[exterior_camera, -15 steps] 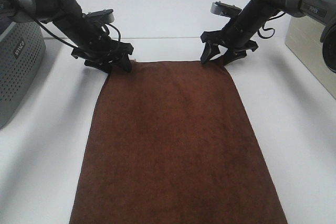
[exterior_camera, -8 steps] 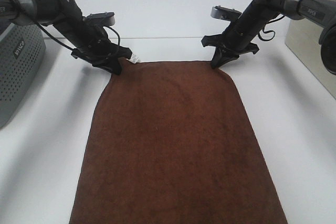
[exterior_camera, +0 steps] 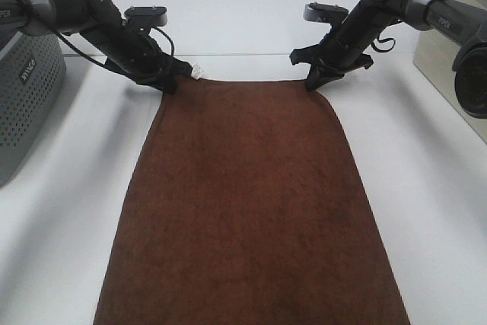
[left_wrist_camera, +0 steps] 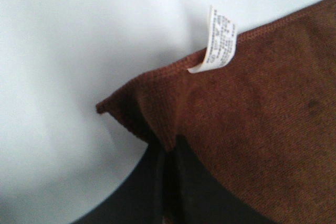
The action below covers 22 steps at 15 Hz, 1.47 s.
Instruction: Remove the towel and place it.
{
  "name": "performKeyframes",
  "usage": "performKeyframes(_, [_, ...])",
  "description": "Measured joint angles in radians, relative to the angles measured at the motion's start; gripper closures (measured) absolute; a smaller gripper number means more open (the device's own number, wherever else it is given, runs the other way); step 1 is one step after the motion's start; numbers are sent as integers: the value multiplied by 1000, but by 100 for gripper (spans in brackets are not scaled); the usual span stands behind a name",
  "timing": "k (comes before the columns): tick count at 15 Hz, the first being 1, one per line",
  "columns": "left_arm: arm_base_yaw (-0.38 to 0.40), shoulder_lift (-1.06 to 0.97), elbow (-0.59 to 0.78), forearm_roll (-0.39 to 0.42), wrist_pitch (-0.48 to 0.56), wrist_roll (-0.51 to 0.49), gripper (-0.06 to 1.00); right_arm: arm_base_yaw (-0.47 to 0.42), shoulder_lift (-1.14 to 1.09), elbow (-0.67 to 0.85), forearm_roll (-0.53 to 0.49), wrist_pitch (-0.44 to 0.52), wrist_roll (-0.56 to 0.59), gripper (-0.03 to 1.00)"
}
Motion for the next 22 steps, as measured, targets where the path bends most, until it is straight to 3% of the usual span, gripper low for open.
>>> performKeyframes(3, [0,0,-35,0,-80,12,94,0,12,-87,-16,-73,0,96])
performKeyframes(9, [0,0,-44,0,-249,51,94,0,13,-98,-11,-262,0,96])
performKeyframes(19, [-8,55,-72,-1,-374,90,94,0,34,-98,-10,-345,-18,96])
performKeyframes(22, [-15,103,-137,-1,-380,92,94,0,49,-98,-10,-373,-24,96])
